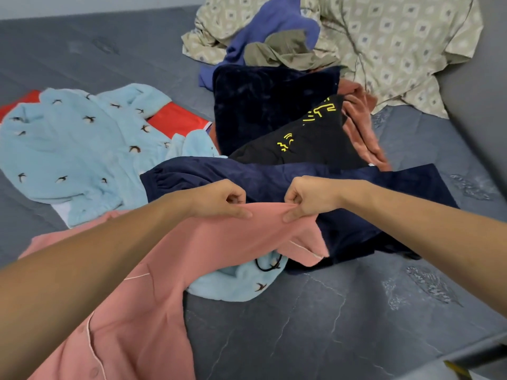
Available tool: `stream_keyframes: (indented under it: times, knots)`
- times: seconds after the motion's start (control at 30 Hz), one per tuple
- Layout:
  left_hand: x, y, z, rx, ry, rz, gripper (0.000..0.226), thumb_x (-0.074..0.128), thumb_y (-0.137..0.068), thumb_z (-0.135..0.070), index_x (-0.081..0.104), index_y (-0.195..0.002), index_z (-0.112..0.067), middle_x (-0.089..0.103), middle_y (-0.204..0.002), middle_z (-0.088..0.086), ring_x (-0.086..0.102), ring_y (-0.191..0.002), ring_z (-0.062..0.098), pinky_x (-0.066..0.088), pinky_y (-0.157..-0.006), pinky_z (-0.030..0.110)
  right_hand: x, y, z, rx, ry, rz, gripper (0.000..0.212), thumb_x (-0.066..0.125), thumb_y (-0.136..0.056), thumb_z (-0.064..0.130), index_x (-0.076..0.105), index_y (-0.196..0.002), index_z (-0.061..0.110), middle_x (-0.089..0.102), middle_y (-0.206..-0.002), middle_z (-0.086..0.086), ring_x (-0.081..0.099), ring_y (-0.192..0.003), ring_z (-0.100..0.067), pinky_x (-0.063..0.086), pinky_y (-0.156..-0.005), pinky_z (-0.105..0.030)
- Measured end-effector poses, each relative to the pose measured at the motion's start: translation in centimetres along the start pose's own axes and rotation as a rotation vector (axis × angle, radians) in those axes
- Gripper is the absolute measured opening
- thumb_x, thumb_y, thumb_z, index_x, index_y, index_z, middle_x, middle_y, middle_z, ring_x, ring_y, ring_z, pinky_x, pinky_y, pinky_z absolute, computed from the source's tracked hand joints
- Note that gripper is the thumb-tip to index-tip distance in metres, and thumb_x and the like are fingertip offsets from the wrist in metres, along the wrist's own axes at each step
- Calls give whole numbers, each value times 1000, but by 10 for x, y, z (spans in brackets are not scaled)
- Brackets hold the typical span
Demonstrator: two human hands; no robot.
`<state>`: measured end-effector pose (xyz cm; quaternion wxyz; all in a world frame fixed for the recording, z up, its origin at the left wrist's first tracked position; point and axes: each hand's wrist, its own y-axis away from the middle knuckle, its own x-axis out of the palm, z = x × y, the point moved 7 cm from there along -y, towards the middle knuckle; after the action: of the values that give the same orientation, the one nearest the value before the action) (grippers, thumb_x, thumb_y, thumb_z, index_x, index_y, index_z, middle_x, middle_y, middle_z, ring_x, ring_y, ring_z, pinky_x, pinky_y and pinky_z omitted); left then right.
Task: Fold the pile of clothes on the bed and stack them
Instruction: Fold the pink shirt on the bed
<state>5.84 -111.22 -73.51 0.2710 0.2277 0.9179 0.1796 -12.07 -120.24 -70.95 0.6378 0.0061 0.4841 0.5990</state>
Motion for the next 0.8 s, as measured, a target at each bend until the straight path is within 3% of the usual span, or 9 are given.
stream_keyframes:
  times: [0.1,0.27,0.4,0.53,0.6,0.73,0.8]
  knots:
    - [4,-13,-7,1,25,-4,35,76,-94,-43,54,-73,-26,46,-64,-11,39,-59,9,35,-60,29,-7,4,-12,-30,-42,-27,54,82,-87,41,44,-60,15,37,-51,8,31,-51,-10,29,-51,-23]
    - [15,-30,-23,7,43,103,27,80,-85,-54,69,-80,-30,50,-67,-6,43,-62,12,36,-61,33,-10,12,-40,-13,-12,-25,37,82,-85,46,68,-68,16,61,-61,4,52,-53,-7,38,-50,-22]
    - [20,-47,-31,-7,14,111,26,76,-93,-43,63,-76,-28,53,-68,-9,46,-62,9,39,-62,27,-16,25,-60,-14,74,-48,53,75,-92,47,52,-58,14,43,-51,7,39,-47,-10,31,-47,-24]
    - [24,-62,-33,-50,-13,55,24,70,-100,-34,57,-88,-18,57,-62,-10,47,-56,7,39,-55,18,-20,33,-73,-14,74,-90,52,67,-97,52,56,-64,13,50,-56,4,45,-52,-10,40,-58,-33]
    - [24,-67,-35,-41,-19,8,24,68,-102,-30,54,-88,-16,55,-60,-7,45,-54,8,37,-54,18,-22,35,-76,-24,110,-130,48,67,-95,53,56,-66,17,54,-59,4,48,-55,-11,37,-57,-31]
    - [21,-71,-36,2,-49,-79,16,68,-102,-30,64,-88,-22,62,-61,-11,52,-56,2,41,-57,15,-28,41,-94,14,127,-222,47,66,-93,58,56,-66,22,61,-64,8,58,-63,-11,44,-63,-34]
    - [18,-72,-35,22,-123,-167,16,73,-98,-34,66,-84,-30,63,-63,-12,53,-59,2,43,-61,21,-31,43,-106,60,131,-256,48,65,-93,60,58,-67,20,62,-65,3,59,-64,-14,49,-66,-41]
